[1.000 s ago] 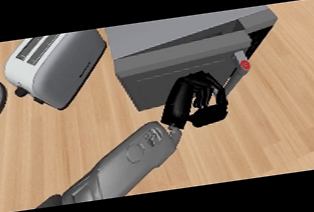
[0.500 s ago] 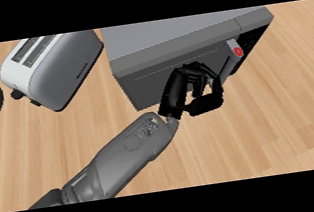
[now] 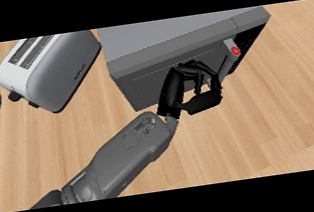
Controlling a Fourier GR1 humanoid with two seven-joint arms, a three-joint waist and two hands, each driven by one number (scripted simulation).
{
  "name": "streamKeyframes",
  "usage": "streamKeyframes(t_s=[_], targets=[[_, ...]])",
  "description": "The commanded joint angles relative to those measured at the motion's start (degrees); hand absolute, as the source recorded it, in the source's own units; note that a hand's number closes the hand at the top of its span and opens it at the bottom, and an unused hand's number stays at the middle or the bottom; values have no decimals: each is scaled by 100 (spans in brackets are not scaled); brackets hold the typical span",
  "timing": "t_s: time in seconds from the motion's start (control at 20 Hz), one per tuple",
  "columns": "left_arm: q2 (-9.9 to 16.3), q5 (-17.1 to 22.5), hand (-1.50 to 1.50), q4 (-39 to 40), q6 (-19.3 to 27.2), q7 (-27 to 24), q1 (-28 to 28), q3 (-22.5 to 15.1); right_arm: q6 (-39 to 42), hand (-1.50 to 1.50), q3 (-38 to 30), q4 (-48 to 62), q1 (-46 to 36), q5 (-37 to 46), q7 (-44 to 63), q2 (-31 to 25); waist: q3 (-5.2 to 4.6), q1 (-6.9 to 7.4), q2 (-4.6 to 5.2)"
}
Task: Pick up the milk, place it into the microwave and close the microwave
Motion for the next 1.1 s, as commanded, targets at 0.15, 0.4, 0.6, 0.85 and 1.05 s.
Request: streamKeyframes(t_s=[0.15,0.4,0.6,0.85,1.05], targets=[[4,312,150,740,177,-184,-359,386,50,-150,20,8,-46,-223,38,-16,12,-41,115],[4,446,150,714,220,-542,-340,403,173,-150,7,-144,-135,-333,123,-195,-5,-53,142],[4,545,150,736,326,-682,-370,370,253,-150,54,-216,-182,-467,147,-241,-1,-68,145],[4,659,150,749,349,-846,-352,269,326,-150,84,-272,-187,-603,211,-325,1,-144,172],[4,760,150,808,409,-921,-390,319,314,-150,64,-380,-191,-639,254,-379,-5,-178,172]])
